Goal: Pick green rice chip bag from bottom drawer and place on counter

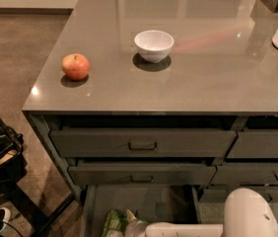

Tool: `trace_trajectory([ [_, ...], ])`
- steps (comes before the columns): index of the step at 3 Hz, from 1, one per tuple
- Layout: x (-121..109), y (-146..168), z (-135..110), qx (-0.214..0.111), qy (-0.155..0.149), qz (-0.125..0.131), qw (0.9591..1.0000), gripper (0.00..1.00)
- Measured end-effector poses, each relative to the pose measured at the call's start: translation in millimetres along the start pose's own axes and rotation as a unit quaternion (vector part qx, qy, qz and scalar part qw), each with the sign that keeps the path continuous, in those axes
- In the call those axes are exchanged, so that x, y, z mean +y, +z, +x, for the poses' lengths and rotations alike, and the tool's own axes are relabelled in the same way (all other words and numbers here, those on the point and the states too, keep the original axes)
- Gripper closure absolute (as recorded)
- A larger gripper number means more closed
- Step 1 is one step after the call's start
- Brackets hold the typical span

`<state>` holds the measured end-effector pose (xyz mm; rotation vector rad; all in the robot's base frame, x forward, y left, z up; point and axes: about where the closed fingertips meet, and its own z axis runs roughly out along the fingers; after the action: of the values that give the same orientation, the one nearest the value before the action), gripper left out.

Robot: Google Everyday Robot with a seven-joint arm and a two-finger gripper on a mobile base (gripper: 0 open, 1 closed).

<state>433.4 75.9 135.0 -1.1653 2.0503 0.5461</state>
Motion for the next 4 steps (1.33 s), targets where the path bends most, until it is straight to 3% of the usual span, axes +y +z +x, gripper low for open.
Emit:
trace_trajectory([
  [4,0.1,-0.4,-0.7,0.000,0.000,0.000,1.0000,0.99],
])
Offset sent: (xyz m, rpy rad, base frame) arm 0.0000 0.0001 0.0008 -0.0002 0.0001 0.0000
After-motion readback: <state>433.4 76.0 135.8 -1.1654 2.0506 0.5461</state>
